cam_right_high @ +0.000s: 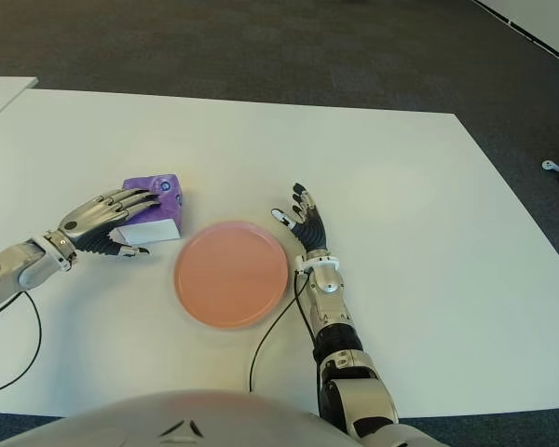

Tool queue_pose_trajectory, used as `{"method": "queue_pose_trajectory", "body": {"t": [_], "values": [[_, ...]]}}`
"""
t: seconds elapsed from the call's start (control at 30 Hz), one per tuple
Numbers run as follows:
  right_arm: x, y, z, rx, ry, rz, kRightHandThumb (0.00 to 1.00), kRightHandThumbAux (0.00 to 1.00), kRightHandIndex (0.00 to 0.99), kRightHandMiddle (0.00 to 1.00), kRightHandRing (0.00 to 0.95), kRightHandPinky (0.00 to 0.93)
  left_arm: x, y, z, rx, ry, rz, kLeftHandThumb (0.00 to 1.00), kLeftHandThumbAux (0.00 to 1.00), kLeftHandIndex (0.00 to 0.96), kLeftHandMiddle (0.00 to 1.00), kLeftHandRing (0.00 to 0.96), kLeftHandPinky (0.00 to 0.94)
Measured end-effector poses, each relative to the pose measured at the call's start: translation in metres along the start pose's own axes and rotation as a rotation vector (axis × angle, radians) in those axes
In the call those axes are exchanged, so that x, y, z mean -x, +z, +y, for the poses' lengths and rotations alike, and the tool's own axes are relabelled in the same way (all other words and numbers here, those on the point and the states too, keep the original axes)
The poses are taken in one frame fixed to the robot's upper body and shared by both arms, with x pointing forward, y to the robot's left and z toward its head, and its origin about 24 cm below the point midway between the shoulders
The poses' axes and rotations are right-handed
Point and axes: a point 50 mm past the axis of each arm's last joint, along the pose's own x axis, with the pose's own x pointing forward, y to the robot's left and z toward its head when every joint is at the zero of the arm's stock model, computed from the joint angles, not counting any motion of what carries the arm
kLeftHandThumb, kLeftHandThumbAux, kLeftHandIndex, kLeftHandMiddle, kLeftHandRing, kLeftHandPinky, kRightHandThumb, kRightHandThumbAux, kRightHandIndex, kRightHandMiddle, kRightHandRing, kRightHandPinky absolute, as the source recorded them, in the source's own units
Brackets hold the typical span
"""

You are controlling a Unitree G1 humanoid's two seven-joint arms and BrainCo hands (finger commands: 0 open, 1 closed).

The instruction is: Put the tissue paper into the plate.

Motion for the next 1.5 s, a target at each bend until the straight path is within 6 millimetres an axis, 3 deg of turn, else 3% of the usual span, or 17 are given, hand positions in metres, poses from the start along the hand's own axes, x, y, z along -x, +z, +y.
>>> {"method": "queue_pose_trajectory", "body": {"t": [0.27, 0.63, 1.5], "values": [[-0.001, 0.002, 0.001, 0.000, 0.004, -0.008, 0.000, 0.625, 0.000, 0.000, 0.000, 0.000, -0.002, 0.011, 0.019, -0.010, 0.063, -0.025, 0.069, 0.339, 0.000, 0.000, 0.000, 0.000], [-0.001, 0.002, 0.001, 0.001, 0.005, -0.008, 0.000, 0.618, 0.000, 0.000, 0.000, 0.000, -0.005, 0.021, 0.065, -0.142, 0.338, -0.049, 0.068, 0.363, 0.000, 0.000, 0.000, 0.000], [-0.002, 0.002, 0.001, 0.000, 0.004, -0.008, 0.000, 0.624, 0.000, 0.000, 0.000, 0.000, -0.021, 0.005, 0.073, -0.279, 0.469, 0.001, 0.095, 0.366, 0.000, 0.000, 0.000, 0.000]]}}
